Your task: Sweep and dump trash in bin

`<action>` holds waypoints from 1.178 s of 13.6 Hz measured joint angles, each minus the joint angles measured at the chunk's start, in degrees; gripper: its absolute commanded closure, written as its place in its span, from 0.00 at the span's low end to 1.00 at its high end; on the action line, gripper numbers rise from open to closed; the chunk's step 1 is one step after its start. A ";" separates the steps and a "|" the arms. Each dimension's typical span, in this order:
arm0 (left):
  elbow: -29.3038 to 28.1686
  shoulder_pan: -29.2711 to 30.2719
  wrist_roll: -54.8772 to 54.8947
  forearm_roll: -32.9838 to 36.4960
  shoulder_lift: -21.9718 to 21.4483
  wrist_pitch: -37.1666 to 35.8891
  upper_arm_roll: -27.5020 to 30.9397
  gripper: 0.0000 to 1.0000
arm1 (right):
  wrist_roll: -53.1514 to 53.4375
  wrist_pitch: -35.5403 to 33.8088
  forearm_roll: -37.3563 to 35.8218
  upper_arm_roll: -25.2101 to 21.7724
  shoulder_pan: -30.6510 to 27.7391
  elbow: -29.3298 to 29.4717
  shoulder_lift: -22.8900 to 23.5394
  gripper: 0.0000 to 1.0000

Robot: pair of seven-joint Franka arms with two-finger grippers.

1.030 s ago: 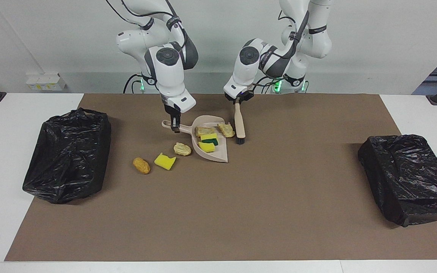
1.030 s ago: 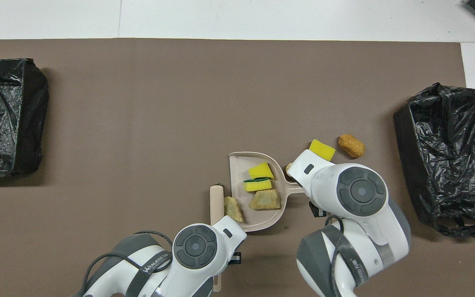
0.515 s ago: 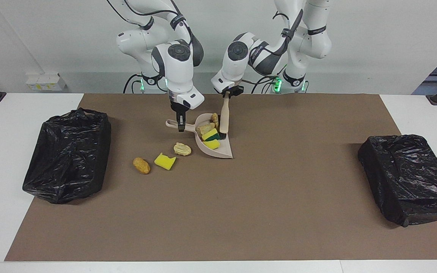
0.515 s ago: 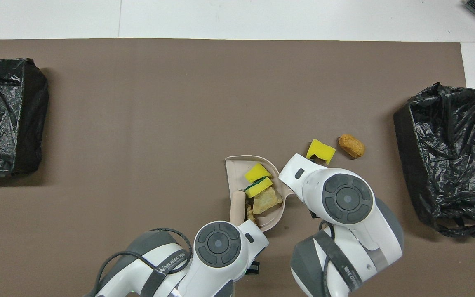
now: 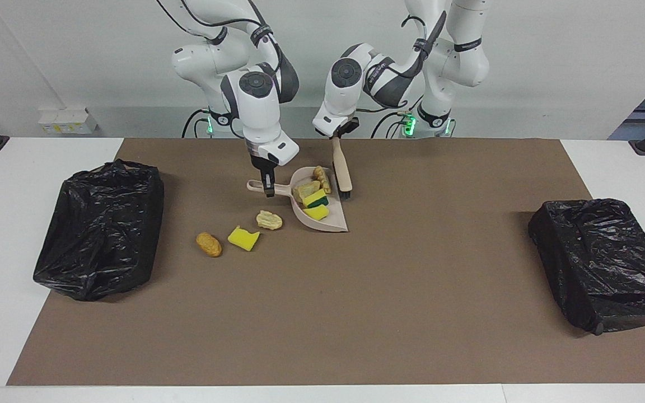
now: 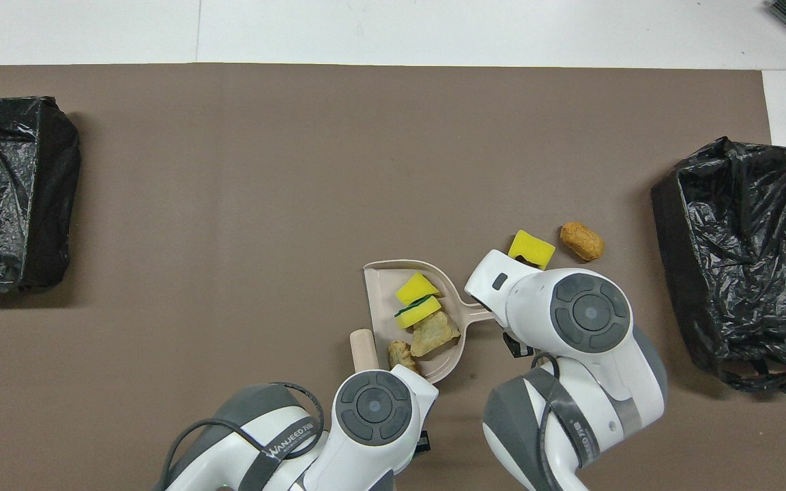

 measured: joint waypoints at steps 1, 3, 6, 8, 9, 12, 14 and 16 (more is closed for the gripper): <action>0.12 -0.03 -1.35 0.22 -0.08 -1.39 -0.11 1.00 | 0.00 0.89 0.86 0.00 -0.05 -0.25 0.26 1.00; 0.16 -0.13 -2.98 0.29 -0.70 -5.11 -0.66 1.00 | -0.01 2.87 3.31 0.00 -0.35 -1.08 0.58 1.00; -0.91 -2.11 -3.96 0.56 -2.38 -8.10 -1.03 1.00 | -1.75 3.73 7.67 -0.02 -1.64 -1.68 0.63 1.00; -4.15 -3.86 -4.06 0.79 -4.42 -7.37 -1.15 1.00 | -4.48 6.02 11.75 -0.03 -2.51 -2.16 0.64 1.00; -6.28 -4.86 -4.06 0.84 -5.66 -5.32 -1.18 1.00 | -5.78 7.51 13.82 -0.04 -2.76 -2.52 0.64 1.00; -11.59 -6.96 -4.06 0.86 -8.72 1.46 -1.34 1.00 | -10.41 11.47 19.86 -0.04 -2.81 -3.54 0.66 1.00; -12.70 -7.43 -4.01 0.87 -9.47 3.82 -1.38 1.00 | -13.58 12.99 24.06 -0.04 -2.81 -3.83 0.66 1.00; -13.44 -8.35 -4.01 0.87 -9.63 5.16 -1.52 1.00 | -16.37 13.60 28.05 -0.05 -2.86 -3.88 0.63 1.00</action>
